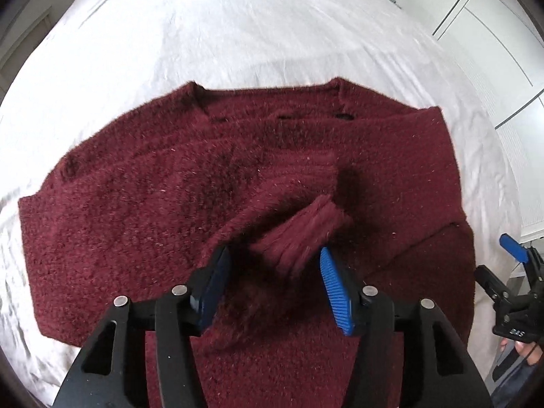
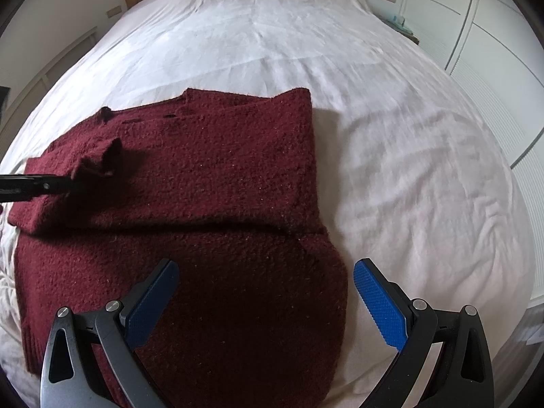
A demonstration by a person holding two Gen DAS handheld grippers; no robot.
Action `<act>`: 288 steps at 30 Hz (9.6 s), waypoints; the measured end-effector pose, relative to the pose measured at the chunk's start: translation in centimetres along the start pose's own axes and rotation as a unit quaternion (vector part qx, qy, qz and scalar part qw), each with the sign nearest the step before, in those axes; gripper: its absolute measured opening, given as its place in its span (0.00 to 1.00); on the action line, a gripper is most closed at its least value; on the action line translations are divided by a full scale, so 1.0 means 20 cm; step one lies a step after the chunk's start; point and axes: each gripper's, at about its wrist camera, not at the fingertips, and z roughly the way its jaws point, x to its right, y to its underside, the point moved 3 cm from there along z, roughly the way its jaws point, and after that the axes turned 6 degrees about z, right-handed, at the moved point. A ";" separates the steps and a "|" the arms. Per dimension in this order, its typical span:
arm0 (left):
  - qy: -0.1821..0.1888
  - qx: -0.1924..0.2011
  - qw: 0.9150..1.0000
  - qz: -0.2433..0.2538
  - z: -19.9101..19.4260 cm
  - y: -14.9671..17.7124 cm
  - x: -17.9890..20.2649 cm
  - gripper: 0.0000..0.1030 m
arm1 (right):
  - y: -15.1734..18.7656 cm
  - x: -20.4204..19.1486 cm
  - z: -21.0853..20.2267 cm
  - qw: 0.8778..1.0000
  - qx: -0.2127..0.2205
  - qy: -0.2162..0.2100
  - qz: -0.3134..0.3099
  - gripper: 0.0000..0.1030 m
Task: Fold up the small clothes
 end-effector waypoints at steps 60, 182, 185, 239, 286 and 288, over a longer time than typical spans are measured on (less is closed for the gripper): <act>-0.056 0.019 0.989 -0.139 -0.11 0.69 -0.78 0.10 | -0.24 -0.97 0.55 0.979 -0.159 -0.086 -0.090 0.60; -0.100 0.070 0.992 -0.031 -0.03 0.54 -0.53 0.99 | -0.08 -0.31 0.40 0.999 -0.013 -0.032 -0.018 1.00; -0.093 0.070 0.992 -0.042 -0.06 0.54 -0.53 0.99 | -0.07 -0.33 0.33 0.999 -0.012 -0.032 -0.025 1.00; 0.043 0.014 0.997 -0.067 -0.45 0.94 -0.17 0.09 | 0.34 0.08 -0.30 0.989 -0.043 -0.127 0.062 0.12; -0.120 0.093 0.987 -0.055 -0.39 0.11 -0.62 0.45 | -0.66 -0.18 0.09 0.997 0.019 -0.052 0.053 0.69; -0.119 0.107 0.986 -0.053 -0.45 0.09 -0.60 0.49 | -0.67 -0.20 0.05 0.997 0.030 -0.056 0.048 0.75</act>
